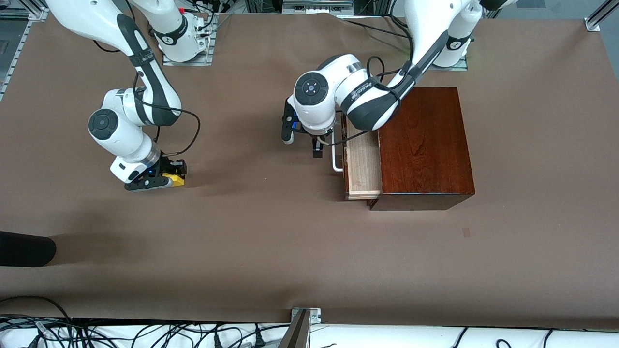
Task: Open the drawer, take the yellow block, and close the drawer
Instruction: 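Push the drawer shut with the left gripper while the right gripper lowers the cube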
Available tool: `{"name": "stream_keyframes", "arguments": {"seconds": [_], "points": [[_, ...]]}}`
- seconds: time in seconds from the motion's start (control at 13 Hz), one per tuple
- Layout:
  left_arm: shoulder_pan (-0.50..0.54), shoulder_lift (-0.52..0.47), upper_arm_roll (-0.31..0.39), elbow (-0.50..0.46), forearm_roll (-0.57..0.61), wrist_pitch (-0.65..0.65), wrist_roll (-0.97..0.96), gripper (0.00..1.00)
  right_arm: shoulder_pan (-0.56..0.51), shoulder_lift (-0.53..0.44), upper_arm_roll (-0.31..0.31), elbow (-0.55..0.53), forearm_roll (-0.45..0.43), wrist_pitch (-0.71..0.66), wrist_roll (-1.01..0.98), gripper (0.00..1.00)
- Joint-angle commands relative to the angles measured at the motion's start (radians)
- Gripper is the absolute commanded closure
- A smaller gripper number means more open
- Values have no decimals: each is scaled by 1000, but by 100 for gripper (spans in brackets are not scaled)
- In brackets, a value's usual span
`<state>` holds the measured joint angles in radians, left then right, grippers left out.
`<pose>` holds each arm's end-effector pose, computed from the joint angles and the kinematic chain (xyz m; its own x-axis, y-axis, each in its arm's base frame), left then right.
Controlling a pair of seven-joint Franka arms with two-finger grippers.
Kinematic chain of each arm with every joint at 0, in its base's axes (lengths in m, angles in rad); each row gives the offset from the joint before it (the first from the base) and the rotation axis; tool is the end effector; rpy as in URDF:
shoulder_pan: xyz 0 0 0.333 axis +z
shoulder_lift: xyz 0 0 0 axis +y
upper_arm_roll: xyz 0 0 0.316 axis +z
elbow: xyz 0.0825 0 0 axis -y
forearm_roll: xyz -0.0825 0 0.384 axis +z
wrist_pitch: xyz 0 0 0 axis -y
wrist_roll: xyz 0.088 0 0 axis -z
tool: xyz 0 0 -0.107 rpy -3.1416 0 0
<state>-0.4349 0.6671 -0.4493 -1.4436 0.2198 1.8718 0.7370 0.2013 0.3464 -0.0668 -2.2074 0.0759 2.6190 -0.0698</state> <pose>0.4937 -0.4893 0.3114 -0.0790 -0.9941 -0.0738 -0.9831 0.0654 0.1709 0.5565 0.0734 0.2278 0.9874 0.1432 0.0672 0.1445 -0.9894 -0.0148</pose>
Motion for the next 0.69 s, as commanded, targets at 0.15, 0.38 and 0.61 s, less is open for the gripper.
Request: {"name": "stream_keyframes", "arguments": {"seconds": [0.15,0.38,0.61], "points": [[44,-3,12,6,21,-137,54,0,-20,-9,10,-101,16,105,42,100],[99,-12,15,14,21,-229,120,0,-23,6,12,-118,19,107,42,100],[133,-15,15,17,21,-281,134,0,-23,11,12,-133,18,110,38,100]]}}
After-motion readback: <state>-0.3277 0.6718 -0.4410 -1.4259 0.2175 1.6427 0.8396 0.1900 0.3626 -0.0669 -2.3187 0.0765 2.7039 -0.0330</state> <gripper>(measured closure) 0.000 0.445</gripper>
